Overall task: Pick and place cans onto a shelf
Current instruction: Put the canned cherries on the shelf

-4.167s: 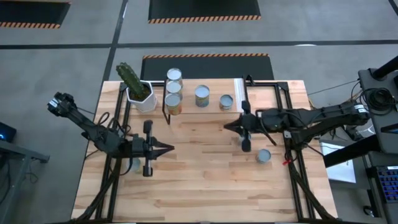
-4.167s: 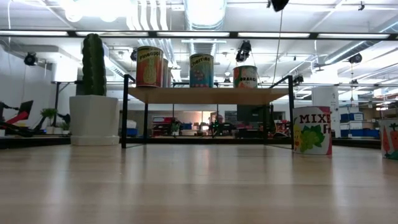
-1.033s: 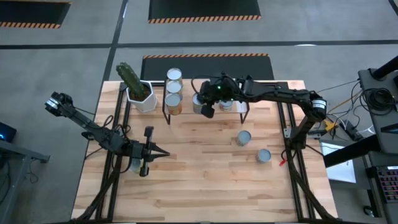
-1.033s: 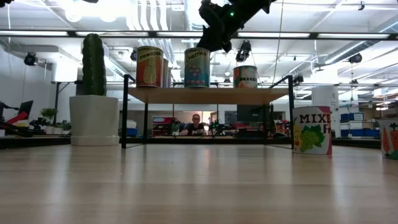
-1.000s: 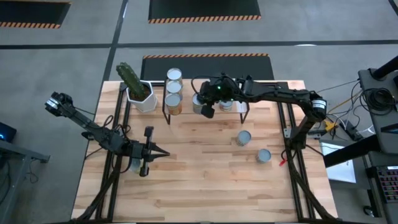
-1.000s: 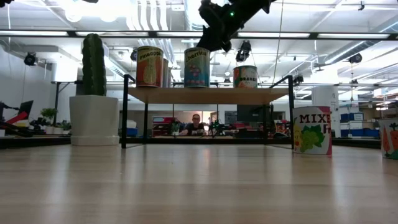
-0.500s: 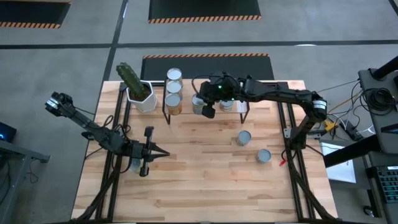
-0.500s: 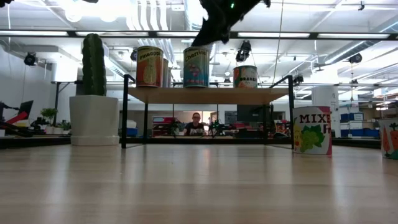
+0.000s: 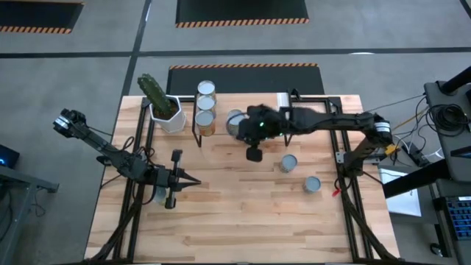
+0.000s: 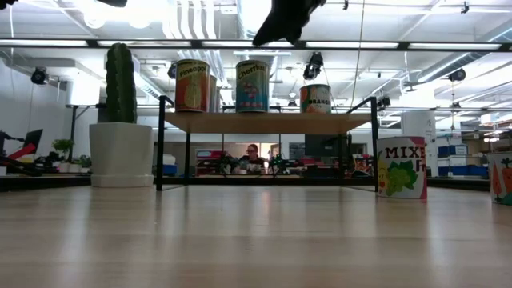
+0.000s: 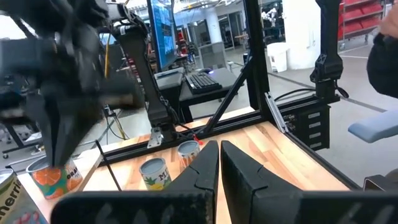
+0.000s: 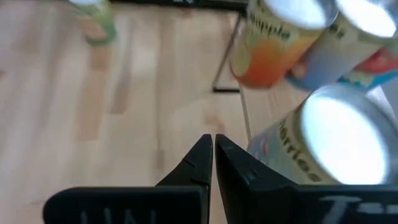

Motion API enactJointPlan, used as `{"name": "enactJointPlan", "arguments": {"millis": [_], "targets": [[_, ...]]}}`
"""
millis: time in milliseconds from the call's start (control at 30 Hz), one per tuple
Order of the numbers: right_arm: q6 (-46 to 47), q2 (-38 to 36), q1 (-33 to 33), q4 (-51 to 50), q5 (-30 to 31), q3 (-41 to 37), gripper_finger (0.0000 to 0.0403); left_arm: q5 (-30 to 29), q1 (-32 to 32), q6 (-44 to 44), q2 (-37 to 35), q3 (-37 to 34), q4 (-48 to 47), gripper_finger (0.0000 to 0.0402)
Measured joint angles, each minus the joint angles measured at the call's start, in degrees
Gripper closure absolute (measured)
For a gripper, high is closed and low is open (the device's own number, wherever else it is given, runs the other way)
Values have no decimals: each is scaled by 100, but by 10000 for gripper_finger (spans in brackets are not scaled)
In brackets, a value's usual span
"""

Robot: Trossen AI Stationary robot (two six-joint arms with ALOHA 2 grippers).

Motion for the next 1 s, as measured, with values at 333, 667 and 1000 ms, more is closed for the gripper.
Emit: {"name": "enactJointPlan", "arguments": {"millis": [333, 667, 1000], "targets": [[101, 473, 90, 323, 1617, -252, 394, 2, 0, -119, 0, 0, -33, 402], [28, 470, 28, 516, 1613, -252, 394, 2, 0, -134, 2, 0, -35, 402], [15, 470, -89, 537, 1605, -251, 394, 2, 0, -149, 2, 0, -35, 402]]}}
